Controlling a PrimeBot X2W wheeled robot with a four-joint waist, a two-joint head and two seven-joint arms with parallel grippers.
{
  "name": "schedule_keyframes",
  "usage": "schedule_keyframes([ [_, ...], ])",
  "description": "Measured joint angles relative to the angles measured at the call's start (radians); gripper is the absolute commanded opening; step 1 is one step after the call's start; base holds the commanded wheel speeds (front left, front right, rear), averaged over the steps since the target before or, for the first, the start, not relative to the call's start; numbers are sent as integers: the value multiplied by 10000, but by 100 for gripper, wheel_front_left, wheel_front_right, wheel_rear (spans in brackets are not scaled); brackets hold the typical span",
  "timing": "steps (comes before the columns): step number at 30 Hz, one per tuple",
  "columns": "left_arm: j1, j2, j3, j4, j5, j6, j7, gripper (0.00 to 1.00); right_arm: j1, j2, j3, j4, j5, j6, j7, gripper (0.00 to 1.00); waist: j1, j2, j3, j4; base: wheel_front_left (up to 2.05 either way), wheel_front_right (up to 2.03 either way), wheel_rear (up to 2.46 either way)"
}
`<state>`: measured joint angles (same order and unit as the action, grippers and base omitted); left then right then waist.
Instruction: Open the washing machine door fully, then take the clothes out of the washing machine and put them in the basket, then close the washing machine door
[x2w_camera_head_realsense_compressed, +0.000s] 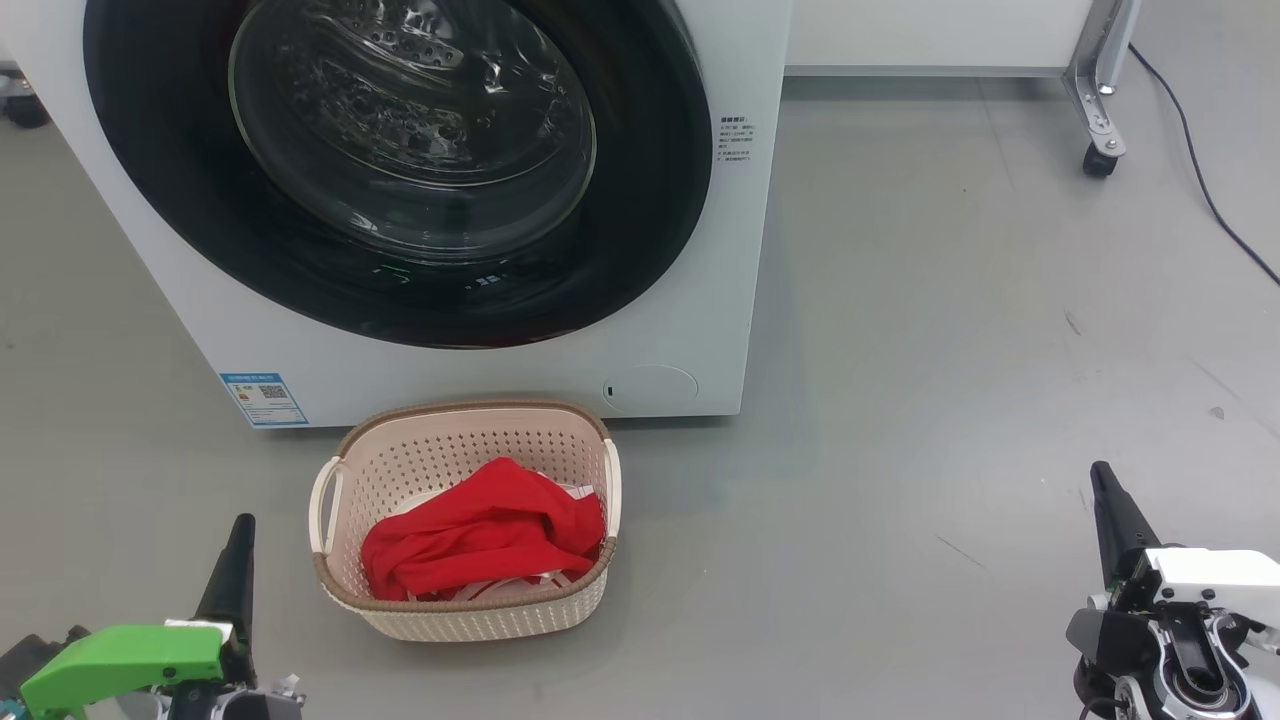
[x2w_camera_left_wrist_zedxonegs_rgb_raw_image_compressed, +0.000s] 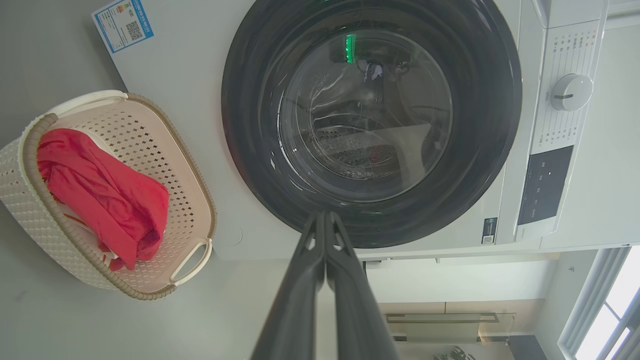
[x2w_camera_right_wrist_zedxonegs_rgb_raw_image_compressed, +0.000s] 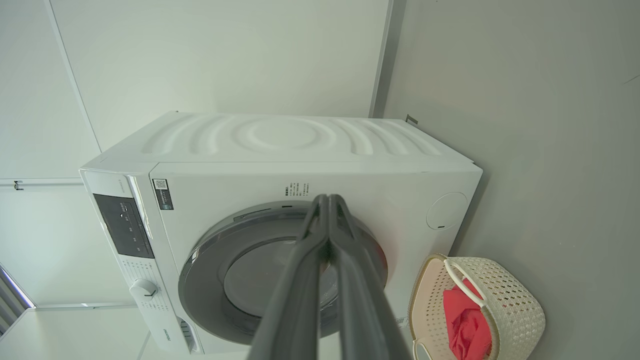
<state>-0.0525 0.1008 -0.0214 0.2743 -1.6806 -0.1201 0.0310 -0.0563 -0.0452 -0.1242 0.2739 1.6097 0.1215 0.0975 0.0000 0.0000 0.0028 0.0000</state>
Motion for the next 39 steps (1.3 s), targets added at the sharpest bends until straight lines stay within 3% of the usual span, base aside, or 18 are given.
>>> schedule_keyframes([
  [39, -9, -6, 73, 21, 0, -2, 33, 0, -6, 4, -10, 0, 0, 0, 0, 0, 0, 1, 0, 1, 0, 0, 0],
])
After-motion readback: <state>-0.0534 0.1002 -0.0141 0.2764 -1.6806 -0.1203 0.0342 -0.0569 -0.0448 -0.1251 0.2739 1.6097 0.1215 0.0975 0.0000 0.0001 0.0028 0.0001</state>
